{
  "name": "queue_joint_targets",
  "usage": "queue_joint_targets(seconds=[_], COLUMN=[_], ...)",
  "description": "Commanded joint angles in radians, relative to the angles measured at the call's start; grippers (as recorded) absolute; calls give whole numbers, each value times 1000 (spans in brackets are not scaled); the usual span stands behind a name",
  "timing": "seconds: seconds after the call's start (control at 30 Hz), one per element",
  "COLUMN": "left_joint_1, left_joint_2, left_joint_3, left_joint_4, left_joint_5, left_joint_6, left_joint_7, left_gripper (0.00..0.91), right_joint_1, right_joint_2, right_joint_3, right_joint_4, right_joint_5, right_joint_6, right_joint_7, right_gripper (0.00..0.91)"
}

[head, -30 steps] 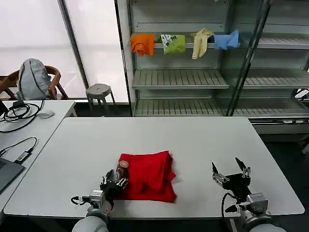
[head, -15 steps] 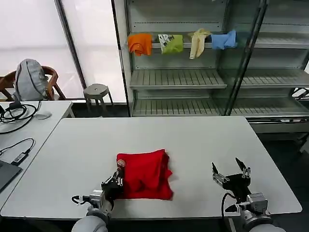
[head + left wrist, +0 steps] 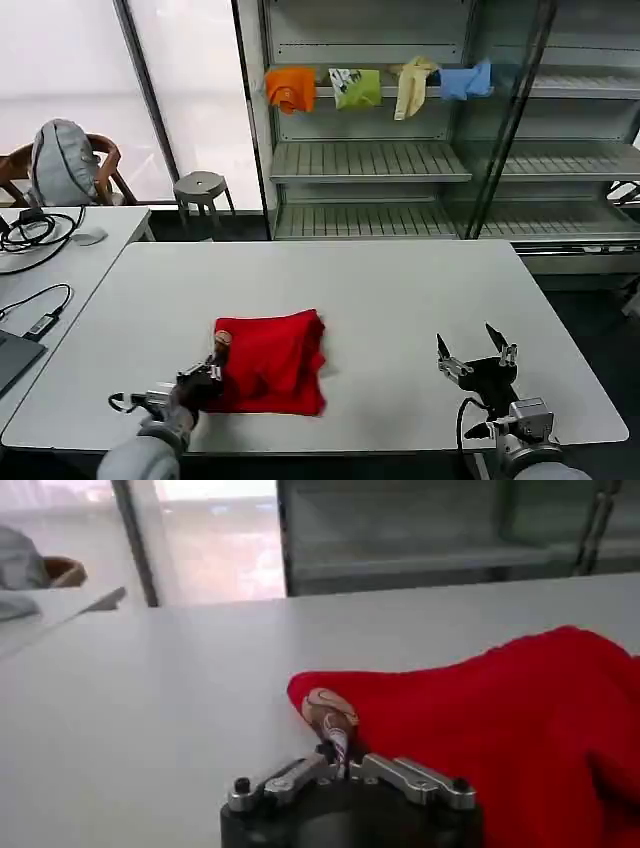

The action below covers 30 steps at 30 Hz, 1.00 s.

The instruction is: Fold and organize the clothes.

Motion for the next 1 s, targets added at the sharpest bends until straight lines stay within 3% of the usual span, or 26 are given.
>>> queue_joint_targets(seconds=[0.03,0.17,0.27,0.4,0.5,0.57,0.6,0.7,0.83,1.0], left_joint_1=[90,130,106,94,81,87,94,70,-14,-164], left_joint_2=[294,370,358,244,112,42,4,-86,-164,-261], left_joint_3=[-530,-659,-642,-440,-68,72,207,387,528,572], left_joint_4=[-27,-20,-83,-246,-316,-320,-310,-293,-215,-50], left_joint_5=[-73,7,60,184,355,465,507,608,555,405], left_joint_6=[29,1,-7,-13,-31,-56,-86,-113,-102,-49], left_joint_7=[191,244,257,260,252,247,243,243,208,11], left_gripper=[20,10,10,20,10,20,10,10,20,20], right_joint_1=[19,32,40,34,13,4,0,-10,-14,-9], right_joint_2=[12,13,12,14,14,15,15,13,20,17], right_joint_3=[-26,-46,-45,-36,-18,-8,1,15,15,28], right_joint_4=[-5,-8,-10,-10,-9,-8,-6,-1,8,8], right_joint_5=[-1,-1,-1,-2,-4,-6,-6,-7,-21,-23], right_joint_6=[6,10,11,11,12,12,11,9,1,-4], right_joint_7=[1,2,3,4,4,4,4,4,6,7], right_gripper=[907,907,907,907,907,907,907,907,907,907])
